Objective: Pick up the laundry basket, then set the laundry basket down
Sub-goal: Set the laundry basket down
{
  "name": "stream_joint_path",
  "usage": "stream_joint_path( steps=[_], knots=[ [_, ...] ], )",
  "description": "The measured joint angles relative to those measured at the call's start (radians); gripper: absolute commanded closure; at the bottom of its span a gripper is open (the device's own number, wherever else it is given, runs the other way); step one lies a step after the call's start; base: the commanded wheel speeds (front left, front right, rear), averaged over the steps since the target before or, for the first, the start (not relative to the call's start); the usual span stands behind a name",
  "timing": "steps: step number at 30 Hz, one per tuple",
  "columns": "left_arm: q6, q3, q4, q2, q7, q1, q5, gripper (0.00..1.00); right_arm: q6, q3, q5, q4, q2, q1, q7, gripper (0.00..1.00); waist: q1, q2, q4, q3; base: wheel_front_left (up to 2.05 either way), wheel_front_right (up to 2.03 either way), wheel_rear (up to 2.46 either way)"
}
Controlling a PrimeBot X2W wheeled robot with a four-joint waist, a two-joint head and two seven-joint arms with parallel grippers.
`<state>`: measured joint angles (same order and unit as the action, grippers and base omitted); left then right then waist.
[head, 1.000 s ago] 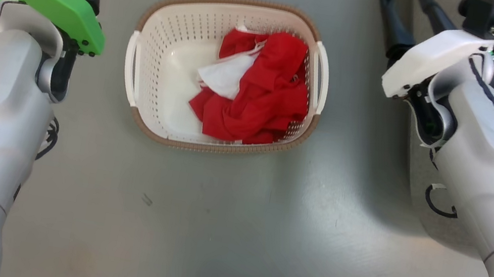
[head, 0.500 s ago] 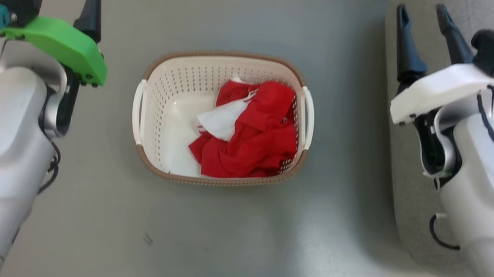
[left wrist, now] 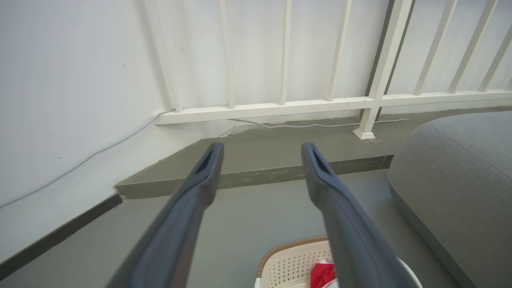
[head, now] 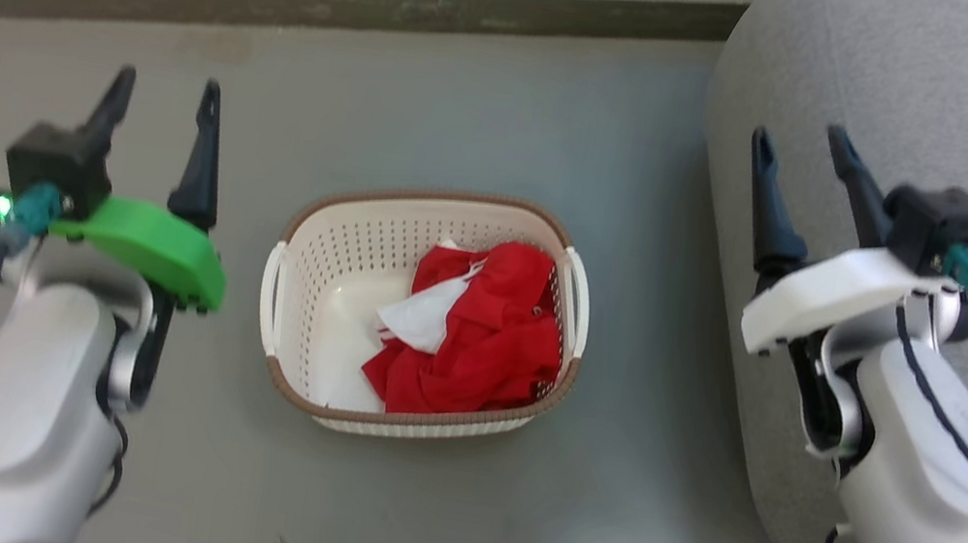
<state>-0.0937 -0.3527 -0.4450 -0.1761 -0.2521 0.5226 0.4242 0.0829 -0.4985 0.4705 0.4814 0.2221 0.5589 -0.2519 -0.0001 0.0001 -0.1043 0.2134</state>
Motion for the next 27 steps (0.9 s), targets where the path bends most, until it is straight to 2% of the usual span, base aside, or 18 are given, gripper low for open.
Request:
stream_joint_path(
  steps=[10, 17, 27],
  knots=[
    [-0.013, 0.028, 0.083, 0.012, 0.0, -0.19, -0.017, 0.0, 0.025, 0.045, -0.033, -0.06, 0.0, -0.146, 0.0, 0.0, 0.0, 0.0, -0.007, -0.078, 0.0, 0.0, 0.0],
    [-0.021, 0.045, 0.139, 0.034, 0.0, -0.301, -0.033, 0.0, 0.033, 0.077, -0.045, -0.096, -0.003, -0.247, 0.0, 0.0, 0.0, 0.0, -0.004, -0.121, 0.0, 0.0, 0.0],
    [-0.023, 0.074, 0.201, 0.035, 0.0, -0.412, -0.061, 0.0, 0.034, 0.1, -0.082, -0.133, 0.001, -0.342, 0.0, 0.0, 0.0, 0.0, 0.0, -0.158, 0.0, 0.0, 0.0]
  ],
)
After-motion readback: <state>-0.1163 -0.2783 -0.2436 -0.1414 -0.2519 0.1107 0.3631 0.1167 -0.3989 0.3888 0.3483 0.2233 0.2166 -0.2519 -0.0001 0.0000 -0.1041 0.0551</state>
